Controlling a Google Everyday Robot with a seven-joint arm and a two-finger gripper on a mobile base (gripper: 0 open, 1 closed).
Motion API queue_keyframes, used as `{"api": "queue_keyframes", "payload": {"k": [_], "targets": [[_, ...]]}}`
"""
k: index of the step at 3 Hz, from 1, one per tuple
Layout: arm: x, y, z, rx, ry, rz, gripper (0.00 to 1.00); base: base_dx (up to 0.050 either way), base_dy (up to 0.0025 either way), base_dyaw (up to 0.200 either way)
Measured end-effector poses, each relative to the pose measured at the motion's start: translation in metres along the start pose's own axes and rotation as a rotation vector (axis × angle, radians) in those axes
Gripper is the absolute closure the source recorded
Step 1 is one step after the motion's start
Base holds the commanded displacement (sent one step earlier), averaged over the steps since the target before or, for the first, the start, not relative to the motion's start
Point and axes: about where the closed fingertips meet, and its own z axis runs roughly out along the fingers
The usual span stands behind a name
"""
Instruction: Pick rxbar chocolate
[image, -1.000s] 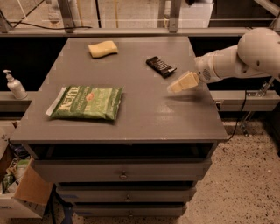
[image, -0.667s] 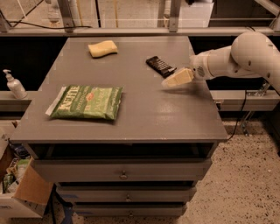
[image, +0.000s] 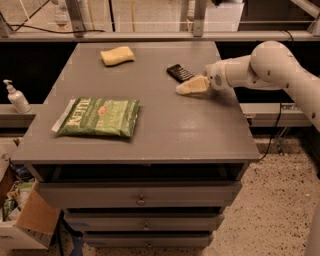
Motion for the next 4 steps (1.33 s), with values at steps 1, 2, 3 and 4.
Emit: {"api": "queue_keyframes", "payload": {"k": [1, 2, 3, 4], "targets": [[0.0009, -0.0002, 0.0062, -0.005, -0.005, 0.013, 0.41, 0.0, 0.0, 0.0], [-0.0019, -0.0002, 0.0046, -0.005, -0.005, 0.013, 0.64, 0.0, 0.0, 0.0], [-0.0053, -0.0002, 0.0027, -0.005, -0.005, 0.013, 0.88, 0.0, 0.0, 0.0], [-0.0061, -0.0002, 0.0022, -0.005, -0.005, 0.013, 1.0, 0.0, 0.0, 0.0]]}}
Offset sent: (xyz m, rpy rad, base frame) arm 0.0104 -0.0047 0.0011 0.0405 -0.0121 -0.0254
